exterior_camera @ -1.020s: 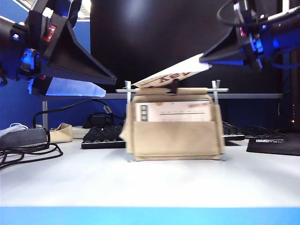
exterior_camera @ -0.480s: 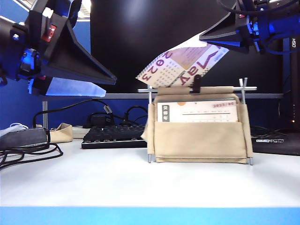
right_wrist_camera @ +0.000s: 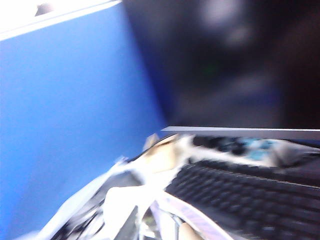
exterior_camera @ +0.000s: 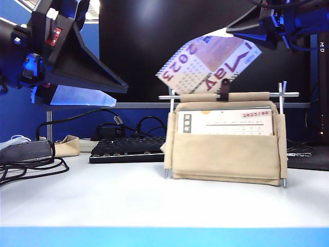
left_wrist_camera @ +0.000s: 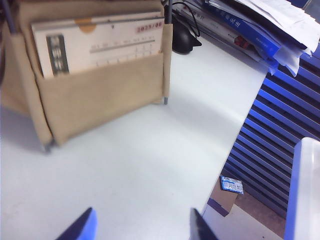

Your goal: Turn one page of the calendar.

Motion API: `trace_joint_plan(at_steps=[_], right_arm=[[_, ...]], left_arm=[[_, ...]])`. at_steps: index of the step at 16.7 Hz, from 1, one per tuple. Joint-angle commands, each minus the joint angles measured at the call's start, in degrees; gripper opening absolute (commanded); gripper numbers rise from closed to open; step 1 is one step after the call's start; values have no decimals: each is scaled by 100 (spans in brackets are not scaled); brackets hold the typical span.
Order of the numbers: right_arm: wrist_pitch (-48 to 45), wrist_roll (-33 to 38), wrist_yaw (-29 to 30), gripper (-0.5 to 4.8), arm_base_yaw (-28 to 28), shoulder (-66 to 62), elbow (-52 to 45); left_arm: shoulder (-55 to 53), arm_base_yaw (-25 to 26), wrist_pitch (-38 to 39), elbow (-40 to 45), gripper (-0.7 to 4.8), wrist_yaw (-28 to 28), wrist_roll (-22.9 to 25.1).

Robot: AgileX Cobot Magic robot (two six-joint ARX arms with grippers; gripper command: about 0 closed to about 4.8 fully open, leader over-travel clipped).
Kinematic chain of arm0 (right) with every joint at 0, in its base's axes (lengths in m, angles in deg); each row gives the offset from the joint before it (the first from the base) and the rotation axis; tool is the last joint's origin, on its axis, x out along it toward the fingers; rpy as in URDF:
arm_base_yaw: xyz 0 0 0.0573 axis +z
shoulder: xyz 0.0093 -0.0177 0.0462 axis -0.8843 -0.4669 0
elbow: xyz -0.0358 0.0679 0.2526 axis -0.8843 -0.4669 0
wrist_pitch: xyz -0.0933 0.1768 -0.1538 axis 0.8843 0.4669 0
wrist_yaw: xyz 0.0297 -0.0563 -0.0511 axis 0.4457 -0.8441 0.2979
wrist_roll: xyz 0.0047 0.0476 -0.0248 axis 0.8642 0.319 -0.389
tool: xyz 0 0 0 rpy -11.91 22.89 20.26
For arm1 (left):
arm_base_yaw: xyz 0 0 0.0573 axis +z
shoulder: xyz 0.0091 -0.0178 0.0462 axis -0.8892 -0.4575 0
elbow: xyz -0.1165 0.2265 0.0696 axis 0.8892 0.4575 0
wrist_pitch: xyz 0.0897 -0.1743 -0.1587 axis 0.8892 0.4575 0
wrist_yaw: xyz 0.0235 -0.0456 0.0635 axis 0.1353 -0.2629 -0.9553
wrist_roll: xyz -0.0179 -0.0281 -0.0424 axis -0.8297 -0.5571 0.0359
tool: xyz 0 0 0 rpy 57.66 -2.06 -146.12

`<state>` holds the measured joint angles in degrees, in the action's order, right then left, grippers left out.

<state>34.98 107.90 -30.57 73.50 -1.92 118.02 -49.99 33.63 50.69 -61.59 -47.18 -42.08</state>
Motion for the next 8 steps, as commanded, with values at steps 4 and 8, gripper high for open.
trace_joint_plan(at_steps=[4,8], right_arm=[[168,269,-951,-1,-33,28,26],[107,688,-752,-1,-33,33,22]], left_arm=[[17,-4,-7,-22,248,39,39],[17,-4,0,-22,248,39,109]])
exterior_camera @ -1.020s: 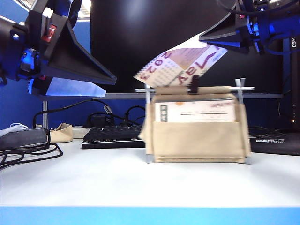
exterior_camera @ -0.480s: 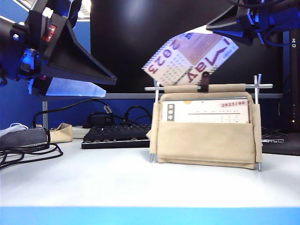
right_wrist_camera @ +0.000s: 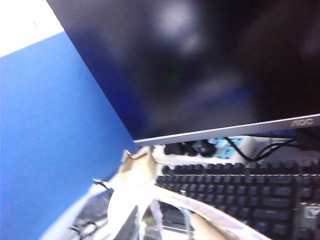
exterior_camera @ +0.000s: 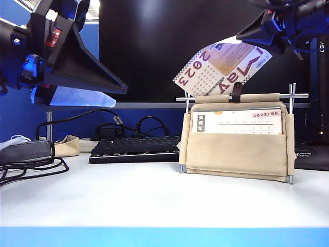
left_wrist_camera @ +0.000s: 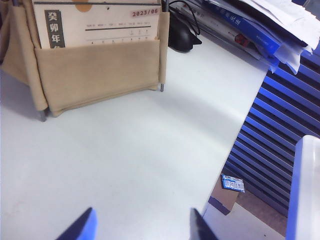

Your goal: Turn one page of the calendar.

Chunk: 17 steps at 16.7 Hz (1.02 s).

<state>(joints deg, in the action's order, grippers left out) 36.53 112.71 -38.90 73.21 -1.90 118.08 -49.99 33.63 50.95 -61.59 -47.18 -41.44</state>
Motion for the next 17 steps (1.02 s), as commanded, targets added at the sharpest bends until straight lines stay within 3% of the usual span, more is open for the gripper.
trace_joint_plan(at_steps=[1,2,4,7,11,14,17], right_arm=[[114,208,164,-1,-4,31,13],[238,203,157,-2,-2,35,-4],[258,-232,-496,-2,-7,490,-466],[1305,-949,-557,-2,-15,1123,-586],[2090,-1086,-960,-2,-31,1585,-728],[2046,-1038,-1193,-2,-31,1768,-1211],[1362,-824,-1464,-2,-57,1961,-1298]], left_arm=[[17,-4,-7,-22,248,39,46],[17,-4,44,-22,248,37,46],[17,-4,229,-20,248,37,46],[17,-4,227,-22,248,37,46],[17,-4,254,-22,248,42,44],[17,-4,439,-20,248,50,46],[17,-4,501,-20,248,50,46]])
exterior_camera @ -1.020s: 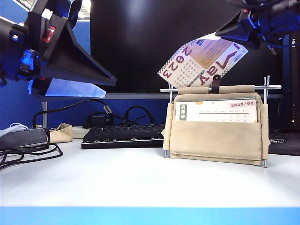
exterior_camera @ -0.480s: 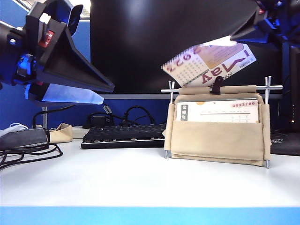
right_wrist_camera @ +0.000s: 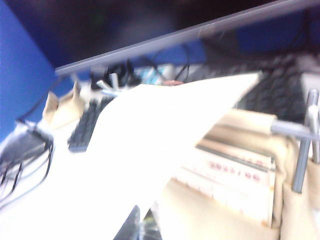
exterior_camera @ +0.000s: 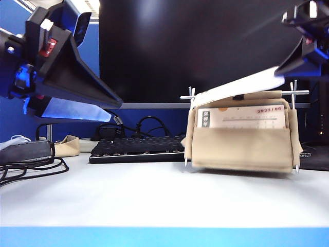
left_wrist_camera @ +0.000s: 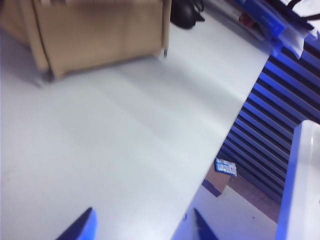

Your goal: Turn one page of the calendar.

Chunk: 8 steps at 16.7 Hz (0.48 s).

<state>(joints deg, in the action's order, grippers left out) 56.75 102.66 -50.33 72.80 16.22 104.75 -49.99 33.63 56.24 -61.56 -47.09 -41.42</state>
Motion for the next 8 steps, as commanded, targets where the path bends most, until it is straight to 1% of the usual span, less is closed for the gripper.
trace_joint_plan(at_steps=[1,5,6,8], right_arm=[[-726,188,-428,-2,-15,243,35],[-433,190,-435,-2,-17,474,33],[-479,240,-492,-2,-37,518,35],[-632,573,-474,-2,-337,525,35]], left_arm=[[17,-4,-26,-22,248,37,44],[17,-4,-24,-22,248,28,46],[17,-4,-13,-22,248,31,125],[11,-4,-11,-22,248,26,170]])
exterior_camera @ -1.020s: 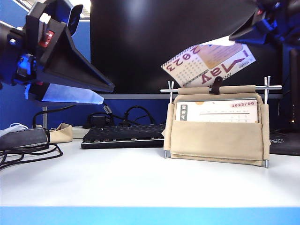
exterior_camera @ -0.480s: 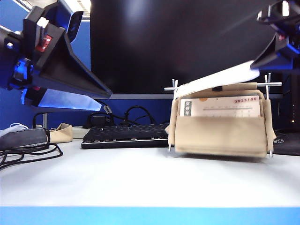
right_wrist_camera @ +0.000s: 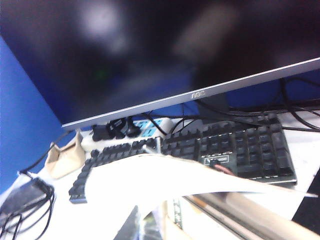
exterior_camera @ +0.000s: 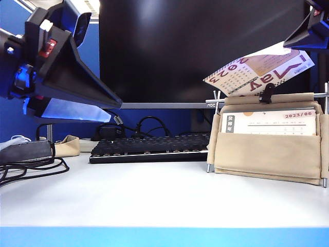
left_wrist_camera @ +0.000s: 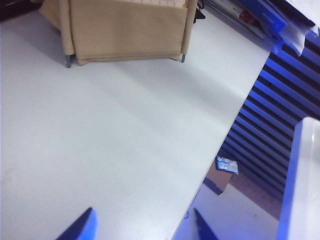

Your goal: Turn one page of the calendar.

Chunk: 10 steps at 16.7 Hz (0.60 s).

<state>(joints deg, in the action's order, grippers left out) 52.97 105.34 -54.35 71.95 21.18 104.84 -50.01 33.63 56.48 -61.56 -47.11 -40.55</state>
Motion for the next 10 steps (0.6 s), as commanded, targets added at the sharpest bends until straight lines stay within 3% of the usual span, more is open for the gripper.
trace_joint_plan(at_steps=[1,6,10], right_arm=[[-328,343,-46,-1,-398,28,26],[-424,651,474,-1,-1432,22,26],[-404,669,496,0,-1556,22,26]], left_arm=[[13,-4,-35,-22,248,31,85],[11,-4,-33,-22,248,33,83],[11,-4,-31,-22,247,92,81]])
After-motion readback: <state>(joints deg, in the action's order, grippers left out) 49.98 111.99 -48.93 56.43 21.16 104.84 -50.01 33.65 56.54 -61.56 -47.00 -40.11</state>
